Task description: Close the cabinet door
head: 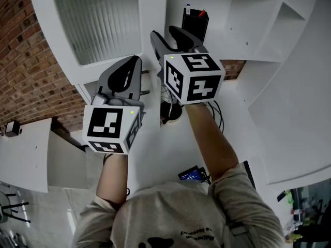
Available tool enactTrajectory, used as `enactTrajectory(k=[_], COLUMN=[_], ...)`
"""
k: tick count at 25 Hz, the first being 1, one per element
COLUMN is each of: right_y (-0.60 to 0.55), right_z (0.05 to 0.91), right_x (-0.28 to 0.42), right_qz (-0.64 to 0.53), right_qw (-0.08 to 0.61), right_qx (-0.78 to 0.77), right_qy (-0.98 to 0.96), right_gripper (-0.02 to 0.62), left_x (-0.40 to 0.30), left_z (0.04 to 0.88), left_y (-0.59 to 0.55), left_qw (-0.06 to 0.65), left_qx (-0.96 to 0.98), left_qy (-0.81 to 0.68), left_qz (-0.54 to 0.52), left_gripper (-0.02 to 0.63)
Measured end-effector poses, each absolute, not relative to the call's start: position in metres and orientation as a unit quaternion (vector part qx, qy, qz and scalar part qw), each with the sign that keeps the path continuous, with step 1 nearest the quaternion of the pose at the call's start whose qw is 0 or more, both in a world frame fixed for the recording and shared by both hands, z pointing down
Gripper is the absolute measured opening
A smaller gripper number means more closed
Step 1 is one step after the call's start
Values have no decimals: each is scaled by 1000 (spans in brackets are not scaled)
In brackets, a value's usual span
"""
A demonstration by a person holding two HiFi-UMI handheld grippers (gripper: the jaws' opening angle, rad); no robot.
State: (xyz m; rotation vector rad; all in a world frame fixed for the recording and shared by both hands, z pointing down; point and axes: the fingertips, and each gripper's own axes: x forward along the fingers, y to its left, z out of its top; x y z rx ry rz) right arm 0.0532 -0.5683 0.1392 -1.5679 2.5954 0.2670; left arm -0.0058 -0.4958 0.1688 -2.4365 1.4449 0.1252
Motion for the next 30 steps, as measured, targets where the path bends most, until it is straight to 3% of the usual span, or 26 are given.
enactTrajectory(k=[5,9,14,30], right_y=[-554,-541,-521,-443], right_z=[140,139,141,152], right_x=[48,41,32,14], right_qz=[105,117,122,147], right_qw=[62,74,84,108], right_qx=[-518,-517,-509,-489], right_qy=[847,845,848,853], right_gripper=[184,87,40,18], left_x=[-8,-14,-22,-38], left_z=[169,168,168,177], left_y=[-492,-487,-479,-434], left_qw=[150,149,147,149], left_qx=[-846,-842,-836,-824], left_qy=[509,516,527,545], left_qz=[44,46,47,45], left_gripper=[6,8,8,8])
